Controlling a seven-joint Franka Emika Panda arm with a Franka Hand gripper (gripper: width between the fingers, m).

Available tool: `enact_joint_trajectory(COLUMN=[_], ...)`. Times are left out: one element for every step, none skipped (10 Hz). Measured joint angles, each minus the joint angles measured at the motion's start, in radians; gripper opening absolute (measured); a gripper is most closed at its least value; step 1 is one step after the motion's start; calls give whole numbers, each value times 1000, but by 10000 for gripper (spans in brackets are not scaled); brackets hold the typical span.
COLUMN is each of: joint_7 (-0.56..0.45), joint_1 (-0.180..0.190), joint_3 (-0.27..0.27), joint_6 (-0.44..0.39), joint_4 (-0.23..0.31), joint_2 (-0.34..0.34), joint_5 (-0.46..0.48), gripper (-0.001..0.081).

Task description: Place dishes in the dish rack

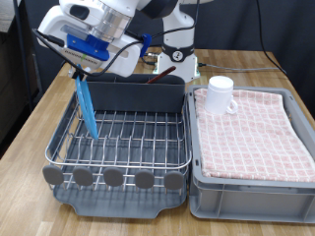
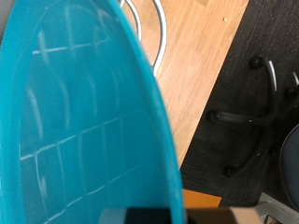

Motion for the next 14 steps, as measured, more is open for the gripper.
enact_joint_trajectory(joint_7=[1, 2, 5, 10, 18, 28, 38, 48, 62, 73, 87, 99, 102, 101], joint_1=[-1, -1, -2, -3, -4, -5, -5, -5, -5, -5, -5, -5, -5, -4], joint_3=[-11, -21, -30, -39, -48, -55, -61, -64, -66, -67, -68, -70, -71, -69], joint_6=[25, 44, 65, 89, 115, 140, 158, 171, 174, 175, 174, 172, 166, 145], joint_4=[-9, -14, -19, -23, -28, -31, -31, -32, -32, -32, -32, -30, -25, -15], joint_2=[11, 23, 39, 55, 72, 89, 103, 115, 122, 125, 125, 125, 125, 122], joint_5=[-17, -30, -36, -41, -46, -46, -47, -46, -46, -45, -45, -45, -39, -29], gripper=[26, 26, 26, 26, 26, 26, 26, 26, 26, 26, 107, 107, 271, 271])
